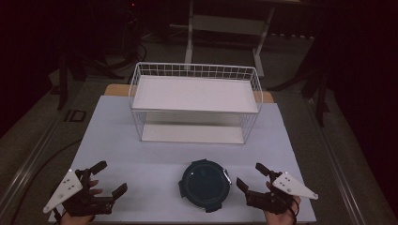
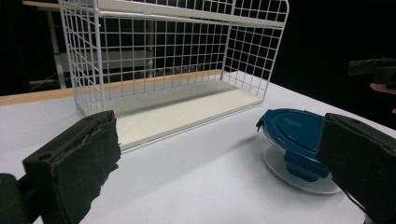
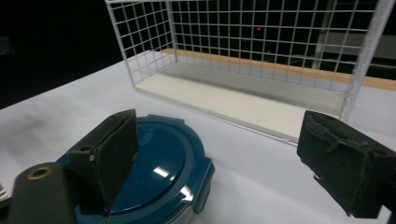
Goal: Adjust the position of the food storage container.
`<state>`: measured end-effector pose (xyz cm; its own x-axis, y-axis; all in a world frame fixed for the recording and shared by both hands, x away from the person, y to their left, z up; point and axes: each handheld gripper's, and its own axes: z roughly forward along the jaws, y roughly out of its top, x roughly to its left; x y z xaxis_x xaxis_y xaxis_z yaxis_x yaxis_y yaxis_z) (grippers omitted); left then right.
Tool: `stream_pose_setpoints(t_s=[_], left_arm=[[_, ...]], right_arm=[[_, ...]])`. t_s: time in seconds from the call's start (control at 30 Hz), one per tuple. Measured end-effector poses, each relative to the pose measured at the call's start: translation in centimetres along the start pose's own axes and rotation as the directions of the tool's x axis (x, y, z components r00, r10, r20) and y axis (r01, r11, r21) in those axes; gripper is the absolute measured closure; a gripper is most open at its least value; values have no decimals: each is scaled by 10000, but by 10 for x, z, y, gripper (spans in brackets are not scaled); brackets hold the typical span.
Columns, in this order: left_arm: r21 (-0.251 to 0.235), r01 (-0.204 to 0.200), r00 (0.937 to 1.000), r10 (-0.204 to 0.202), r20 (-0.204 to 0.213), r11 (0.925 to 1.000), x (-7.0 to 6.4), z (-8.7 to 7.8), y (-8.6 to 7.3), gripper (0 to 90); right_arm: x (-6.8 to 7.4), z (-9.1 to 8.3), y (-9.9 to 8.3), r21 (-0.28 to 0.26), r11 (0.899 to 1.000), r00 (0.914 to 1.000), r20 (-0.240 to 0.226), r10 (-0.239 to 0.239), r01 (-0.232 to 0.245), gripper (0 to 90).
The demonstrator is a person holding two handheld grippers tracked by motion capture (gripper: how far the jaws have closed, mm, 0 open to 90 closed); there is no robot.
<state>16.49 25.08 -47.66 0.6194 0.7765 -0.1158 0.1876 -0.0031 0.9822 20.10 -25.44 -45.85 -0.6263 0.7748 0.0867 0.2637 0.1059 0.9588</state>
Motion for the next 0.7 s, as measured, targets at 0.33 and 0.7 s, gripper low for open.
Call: stream_pose_setpoints(t_s=[0.33, 0.7], left_arm=[[-7, -16, 10000, 16, 12, 10000, -1, 0, 0, 0], [-28, 24, 10000, -24, 72, 10000, 0, 0, 0, 0]], right_arm=[[3, -5, 16, 208, 9994, 9980, -551, 303, -292, 108], [2, 5, 6, 1692, 9852, 9940, -1086, -99, 283, 603]])
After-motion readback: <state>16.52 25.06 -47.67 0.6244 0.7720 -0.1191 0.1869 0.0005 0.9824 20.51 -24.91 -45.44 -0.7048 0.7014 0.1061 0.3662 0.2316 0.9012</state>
